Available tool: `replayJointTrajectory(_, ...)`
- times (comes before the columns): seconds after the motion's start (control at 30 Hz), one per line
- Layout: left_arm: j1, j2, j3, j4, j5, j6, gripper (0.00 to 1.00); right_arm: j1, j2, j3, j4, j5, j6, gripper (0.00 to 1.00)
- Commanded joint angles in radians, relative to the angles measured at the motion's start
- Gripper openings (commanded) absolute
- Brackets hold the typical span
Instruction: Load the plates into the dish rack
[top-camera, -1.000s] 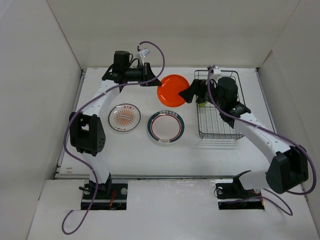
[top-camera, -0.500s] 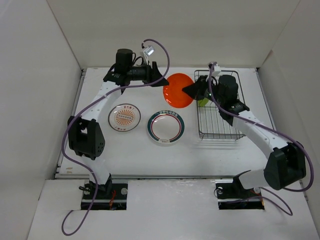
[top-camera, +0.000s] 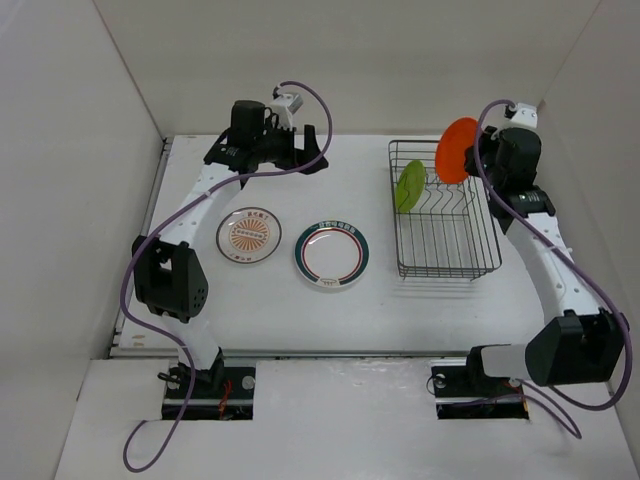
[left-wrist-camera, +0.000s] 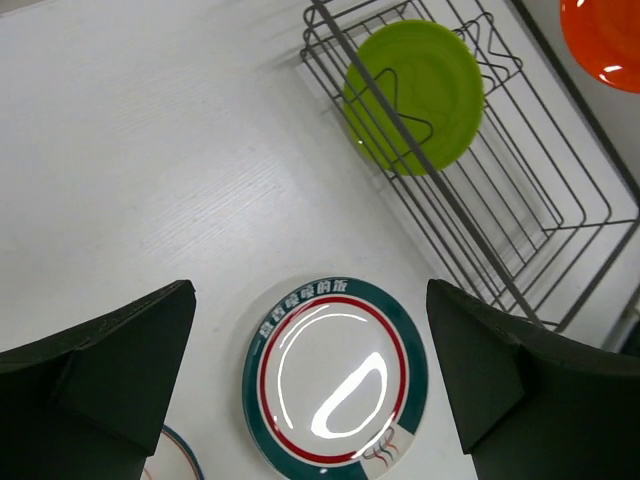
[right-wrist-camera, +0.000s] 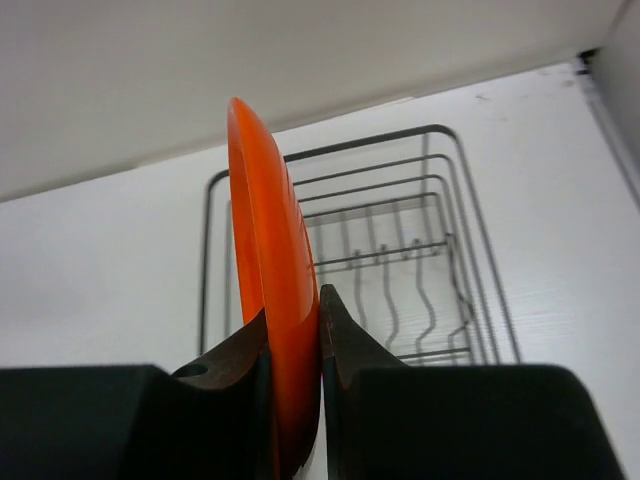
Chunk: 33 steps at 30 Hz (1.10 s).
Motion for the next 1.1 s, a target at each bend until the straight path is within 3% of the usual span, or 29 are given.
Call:
replayJointTrajectory(0.0, 0.000, -0.030, 0.040, -0.008, -0.090, 0.060, 1.00, -0.025, 0.021, 0.037, -0.027, 0.110, -0.090, 0.00)
replayJointTrajectory(0.3, 0.000, -0.012, 0.030, -0.018, -0.147, 0.091, 1.00, -0.026, 0.170, 0.103, -0.053, 0.161, -0.118, 0.00)
replayJointTrajectory(1.07, 0.000, -0.021, 0.010, -0.009, -0.187, 0.118, 1.00, 0.056, 0.334, 0.162, -0.035, 0.170, -0.077, 0.00)
